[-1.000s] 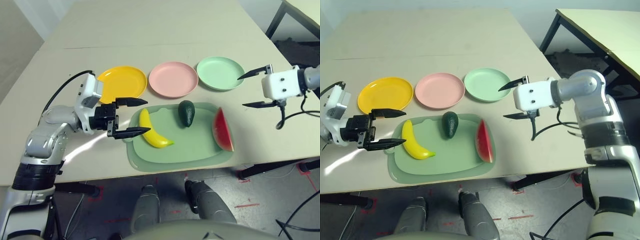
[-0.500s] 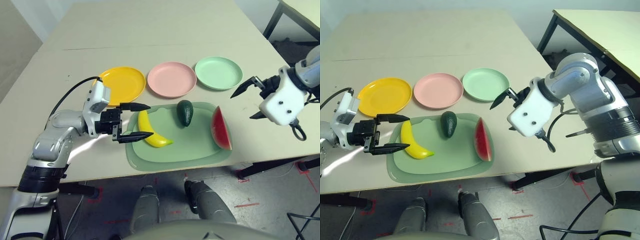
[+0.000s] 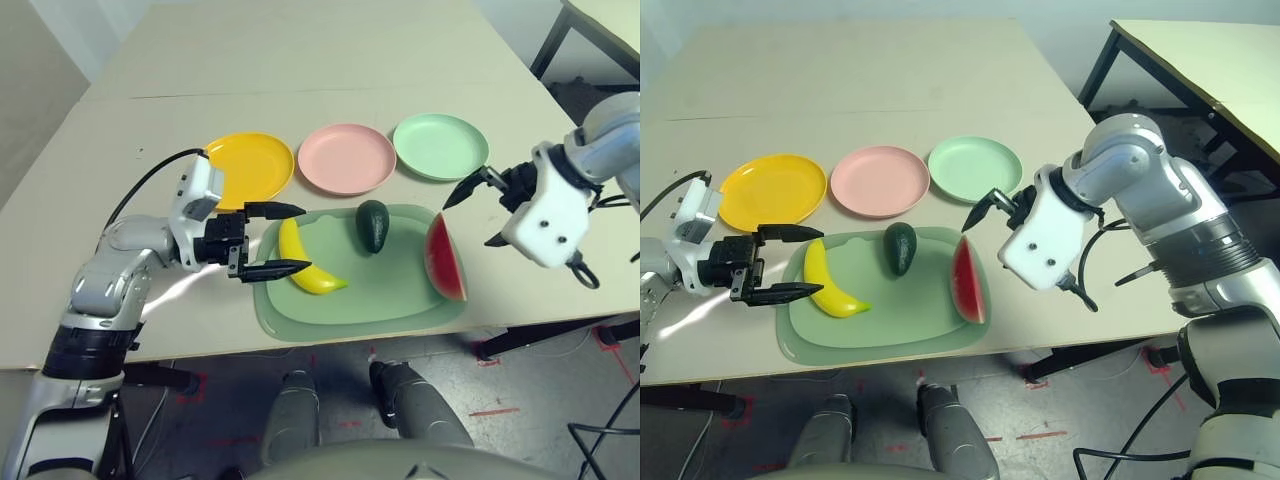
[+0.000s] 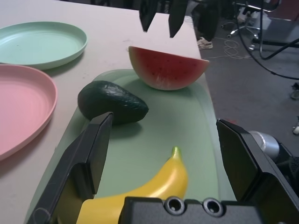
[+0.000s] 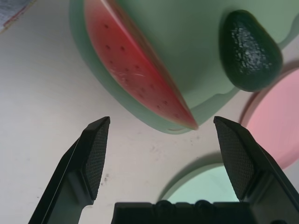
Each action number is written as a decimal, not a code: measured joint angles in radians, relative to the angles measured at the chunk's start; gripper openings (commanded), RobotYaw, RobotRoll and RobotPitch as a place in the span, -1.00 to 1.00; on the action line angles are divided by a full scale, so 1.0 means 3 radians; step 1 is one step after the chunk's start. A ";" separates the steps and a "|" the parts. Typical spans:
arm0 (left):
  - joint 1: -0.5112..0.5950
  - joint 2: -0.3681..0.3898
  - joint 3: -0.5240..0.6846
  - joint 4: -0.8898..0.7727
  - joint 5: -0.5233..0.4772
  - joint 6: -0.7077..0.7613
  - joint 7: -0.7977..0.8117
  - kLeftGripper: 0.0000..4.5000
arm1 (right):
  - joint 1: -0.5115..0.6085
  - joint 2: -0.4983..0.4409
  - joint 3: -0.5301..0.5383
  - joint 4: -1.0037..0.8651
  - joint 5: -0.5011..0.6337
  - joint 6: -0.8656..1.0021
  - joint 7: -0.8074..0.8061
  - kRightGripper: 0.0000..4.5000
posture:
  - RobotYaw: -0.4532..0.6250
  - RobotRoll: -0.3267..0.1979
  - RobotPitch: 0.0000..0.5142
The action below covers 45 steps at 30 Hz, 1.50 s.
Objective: Place the fruits into color-matched plates.
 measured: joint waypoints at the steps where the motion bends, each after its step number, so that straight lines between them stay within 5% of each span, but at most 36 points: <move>1: 0.0000 0.0000 0.0000 -0.0001 0.0000 0.0001 -0.0003 1.00 | 0.0024 0.0000 0.0000 -0.0016 -0.0015 0.0001 0.0000 0.99 | -0.29 0.25 -0.38; 45: -0.0006 0.0107 -0.0002 0.0056 0.0087 0.0023 0.0007 1.00 | 0.0451 0.0458 0.0000 0.0005 -0.0529 0.0149 0.0000 0.99 | -0.27 0.25 -0.31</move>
